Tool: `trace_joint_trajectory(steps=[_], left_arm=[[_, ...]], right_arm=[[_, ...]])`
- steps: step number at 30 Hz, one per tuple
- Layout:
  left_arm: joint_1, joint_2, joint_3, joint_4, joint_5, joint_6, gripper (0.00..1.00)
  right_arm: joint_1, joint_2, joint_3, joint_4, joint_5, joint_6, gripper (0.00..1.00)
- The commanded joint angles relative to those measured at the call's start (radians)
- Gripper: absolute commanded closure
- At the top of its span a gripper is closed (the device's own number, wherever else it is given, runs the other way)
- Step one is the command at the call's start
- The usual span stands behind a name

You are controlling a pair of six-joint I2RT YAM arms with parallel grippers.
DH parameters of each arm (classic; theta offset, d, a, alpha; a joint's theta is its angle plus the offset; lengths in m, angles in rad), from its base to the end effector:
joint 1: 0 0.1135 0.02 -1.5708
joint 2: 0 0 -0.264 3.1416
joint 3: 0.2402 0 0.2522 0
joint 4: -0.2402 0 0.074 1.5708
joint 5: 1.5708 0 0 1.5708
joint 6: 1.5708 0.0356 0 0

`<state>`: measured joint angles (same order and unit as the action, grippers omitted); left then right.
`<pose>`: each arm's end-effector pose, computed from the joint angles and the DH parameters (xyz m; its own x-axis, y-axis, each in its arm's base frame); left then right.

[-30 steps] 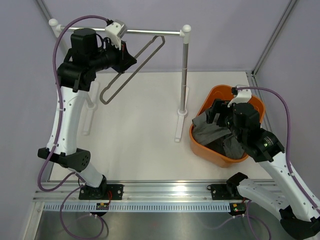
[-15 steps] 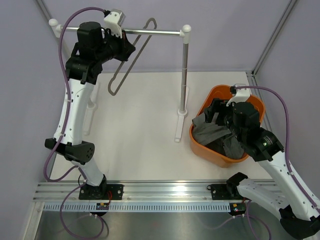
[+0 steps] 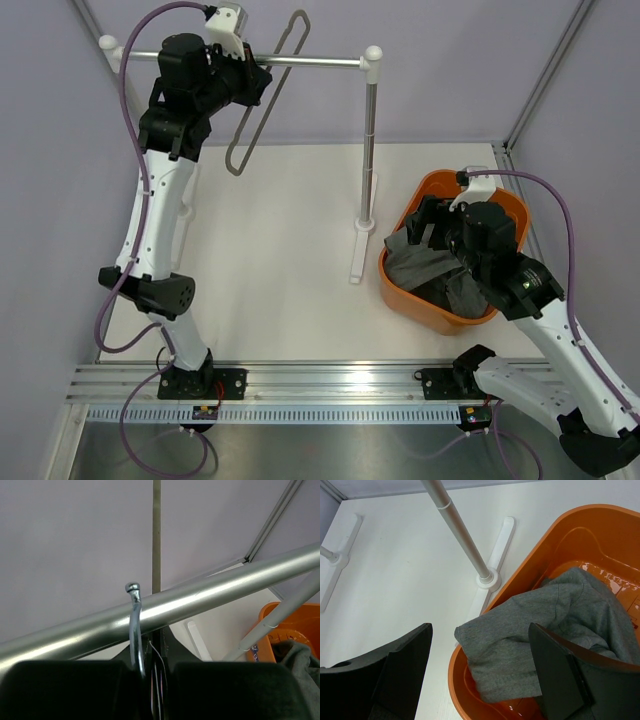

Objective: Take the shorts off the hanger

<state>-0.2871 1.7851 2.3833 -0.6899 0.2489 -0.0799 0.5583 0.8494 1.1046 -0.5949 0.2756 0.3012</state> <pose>0.3359 -0.1083 0.5491 -0.1282 -0.0428 -0.9908 0.5011 0.8594 -0.1020 0.1490 0.0816 0.3956 -0.3566 0.1139 -0.9273 -0.1951 0.9616 0.1931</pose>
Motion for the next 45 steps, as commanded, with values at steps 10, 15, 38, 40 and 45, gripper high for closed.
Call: trace_joint_trajectory(steps=[10, 15, 38, 40, 45], left_arm=[[0.003, 0.071, 0.047, 0.079, 0.003, -0.029, 1.00], [0.003, 0.074, 0.037, 0.063, 0.003, -0.021, 1.00], [-0.012, 0.017, -0.029, 0.076, -0.011, -0.020, 0.96], [-0.012, 0.011, -0.029, 0.078, -0.011, -0.018, 0.96], [-0.015, 0.002, -0.032, 0.078, -0.017, -0.017, 0.94]], right_arm=[[-0.005, 0.016, -0.006, 0.052, -0.042, -0.010, 0.14], [-0.005, 0.019, -0.011, 0.053, -0.055, -0.007, 0.14], [-0.005, 0.016, -0.032, 0.055, -0.065, 0.001, 0.14], [-0.005, 0.014, -0.032, 0.055, -0.064, 0.001, 0.14], [-0.005, 0.016, -0.034, 0.055, -0.064, 0.001, 0.14]])
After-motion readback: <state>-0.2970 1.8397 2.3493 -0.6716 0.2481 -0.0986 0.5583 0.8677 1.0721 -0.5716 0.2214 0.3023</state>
